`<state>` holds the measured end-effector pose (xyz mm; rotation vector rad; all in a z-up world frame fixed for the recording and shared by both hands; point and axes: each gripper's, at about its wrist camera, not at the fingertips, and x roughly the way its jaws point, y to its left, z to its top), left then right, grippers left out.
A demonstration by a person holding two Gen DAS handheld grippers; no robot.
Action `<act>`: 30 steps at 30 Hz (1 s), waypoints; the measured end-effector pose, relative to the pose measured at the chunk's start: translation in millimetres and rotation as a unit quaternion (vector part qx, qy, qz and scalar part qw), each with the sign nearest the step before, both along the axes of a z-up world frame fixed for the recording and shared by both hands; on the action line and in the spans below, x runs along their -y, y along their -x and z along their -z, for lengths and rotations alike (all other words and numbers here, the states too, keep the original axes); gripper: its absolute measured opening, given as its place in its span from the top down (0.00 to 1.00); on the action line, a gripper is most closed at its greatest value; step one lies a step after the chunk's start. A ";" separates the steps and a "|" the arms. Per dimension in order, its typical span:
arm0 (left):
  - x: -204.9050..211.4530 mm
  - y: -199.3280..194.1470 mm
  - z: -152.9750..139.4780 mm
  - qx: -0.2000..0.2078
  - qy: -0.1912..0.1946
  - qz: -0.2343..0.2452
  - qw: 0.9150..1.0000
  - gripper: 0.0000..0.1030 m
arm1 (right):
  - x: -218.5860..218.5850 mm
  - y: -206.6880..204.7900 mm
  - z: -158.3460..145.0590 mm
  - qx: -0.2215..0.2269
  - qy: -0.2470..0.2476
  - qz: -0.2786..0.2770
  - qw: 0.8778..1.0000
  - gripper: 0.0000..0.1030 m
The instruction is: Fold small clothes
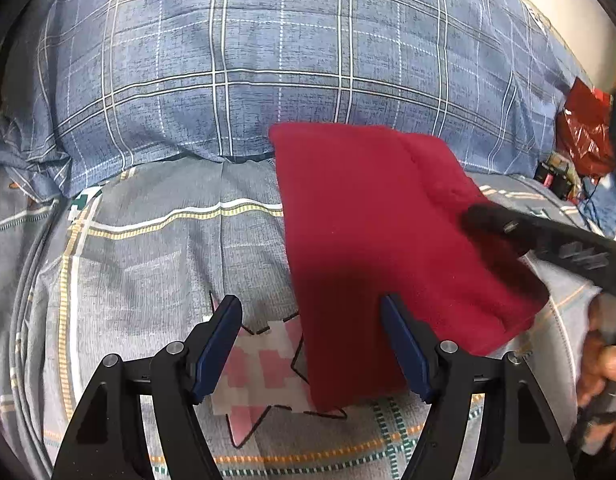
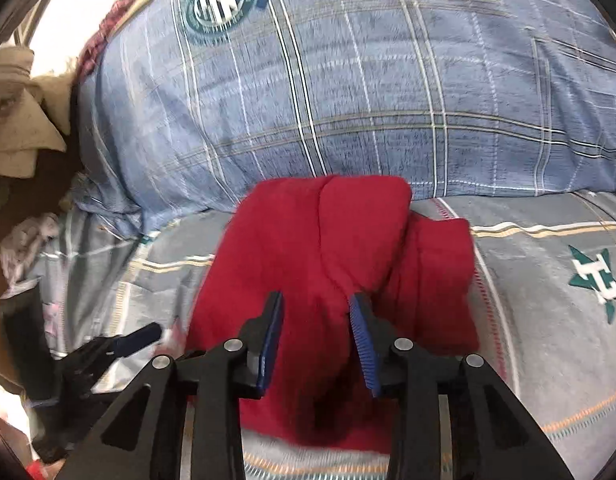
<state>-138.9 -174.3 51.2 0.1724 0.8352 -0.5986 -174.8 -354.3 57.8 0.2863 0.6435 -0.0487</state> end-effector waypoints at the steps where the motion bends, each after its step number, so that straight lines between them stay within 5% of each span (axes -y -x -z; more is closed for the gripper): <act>1: 1.5 0.0 1.0 0.001 -0.003 0.003 1.000 0.30 | -1.9 -5.1 8.3 -0.009 0.016 0.013 1.000 0.64; 4: 4.7 -2.2 3.0 -0.002 -0.007 0.007 1.000 0.30 | 20.0 -13.2 35.5 -0.042 -0.006 0.026 0.999 0.62; 7: 5.2 -3.8 2.4 -0.004 -0.004 0.005 1.000 0.30 | 25.6 -9.2 29.5 -0.038 -0.021 0.019 0.999 0.61; 16: 6.1 -1.8 4.3 0.000 -0.005 0.002 1.000 0.30 | 8.0 26.0 -1.5 0.033 0.004 0.036 0.999 0.54; 18: 5.1 -2.7 4.5 -0.004 -0.001 0.003 1.000 0.30 | 8.8 22.8 -3.8 0.052 -0.001 0.035 0.998 0.40; 23: -6.0 -12.2 -3.3 -0.047 0.063 0.017 0.997 0.30 | 22.6 2.9 17.2 0.011 -0.034 0.050 0.998 0.39; 26: -12.0 -29.7 -5.1 -0.102 0.111 0.019 0.988 0.26 | 40.2 3.3 20.0 0.019 -0.052 0.072 0.996 0.21; 30: -6.3 -54.1 -0.3 -0.132 0.123 0.023 0.983 0.24 | 64.5 -5.0 26.8 0.024 -0.110 0.077 0.991 0.16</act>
